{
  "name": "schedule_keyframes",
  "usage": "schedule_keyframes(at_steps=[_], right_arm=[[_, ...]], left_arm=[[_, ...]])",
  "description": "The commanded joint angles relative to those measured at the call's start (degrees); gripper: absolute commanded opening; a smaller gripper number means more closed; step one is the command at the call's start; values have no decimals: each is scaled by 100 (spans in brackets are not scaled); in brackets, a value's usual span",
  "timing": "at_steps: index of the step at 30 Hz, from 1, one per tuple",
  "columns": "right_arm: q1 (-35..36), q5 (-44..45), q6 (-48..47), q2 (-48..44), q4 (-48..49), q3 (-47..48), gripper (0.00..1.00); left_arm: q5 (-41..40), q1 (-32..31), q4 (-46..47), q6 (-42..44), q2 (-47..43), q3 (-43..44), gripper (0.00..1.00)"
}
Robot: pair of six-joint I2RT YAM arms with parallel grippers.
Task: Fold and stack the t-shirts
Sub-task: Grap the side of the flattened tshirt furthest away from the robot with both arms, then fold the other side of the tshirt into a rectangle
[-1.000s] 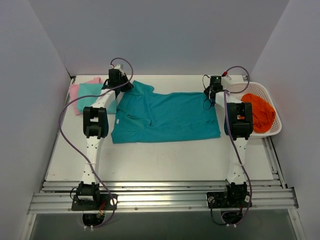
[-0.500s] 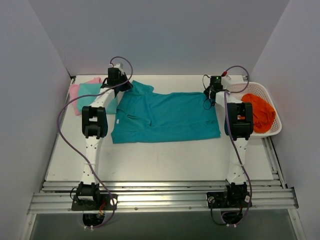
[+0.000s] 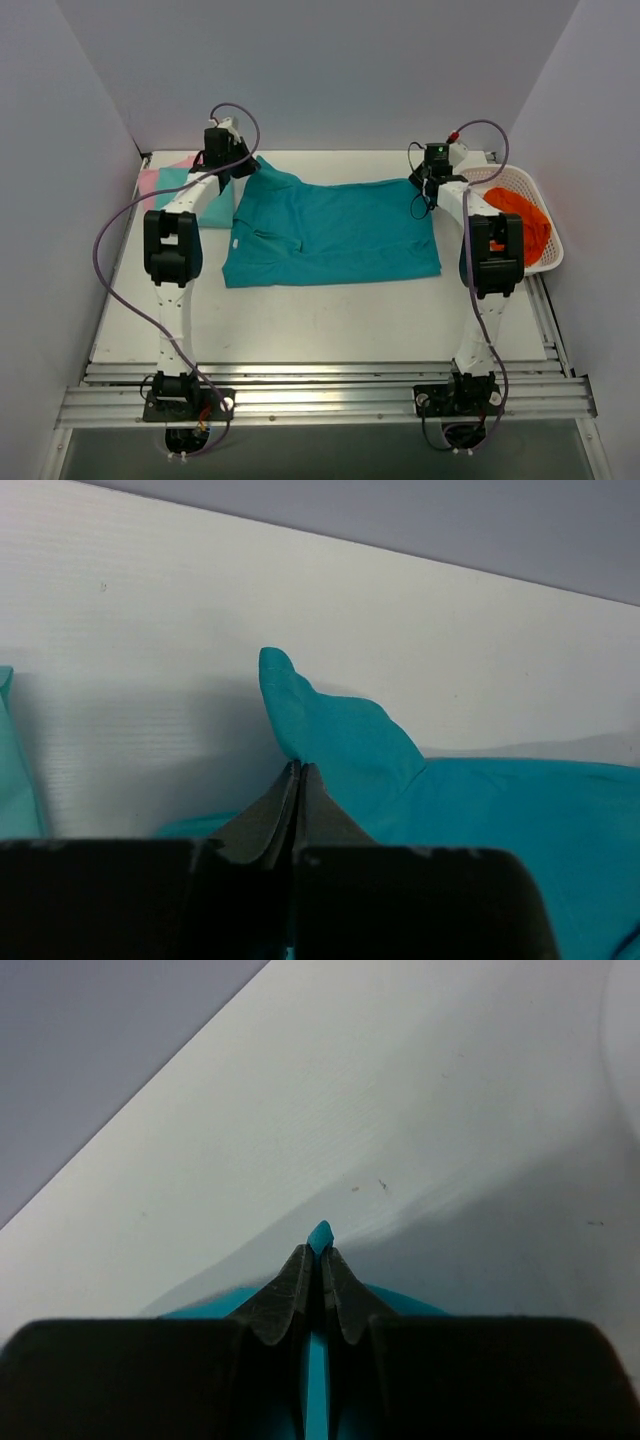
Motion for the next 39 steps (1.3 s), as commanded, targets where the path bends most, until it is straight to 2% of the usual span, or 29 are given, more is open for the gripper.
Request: schedule_keyframes(at_steps=[1,12,19,26,32,39], right_arm=[[87,59,-97,-696,47,-426,0],[289,411,-62,-2348,215,-2333,0],[306,744,26,-3174,232,-3336,0],[289,921,175,-3105,293,-3811,0],[289,912,360,-2859,688,-4320,0],[280,1052,579,-2534,655,-4593,0]], left_arm=[[20,35,603,126,-822,-559,2],[-139,-53,1658,161,-2552,-3317,2],[-585,-387,1913,362,-3441,-4540,2],[-1342,-853,1782,732,-4222,-5368,2],[-2493,-1345,1597,908,-4706,-6009,2],[-3557,-1679,982,785,-4778,-6169,2]])
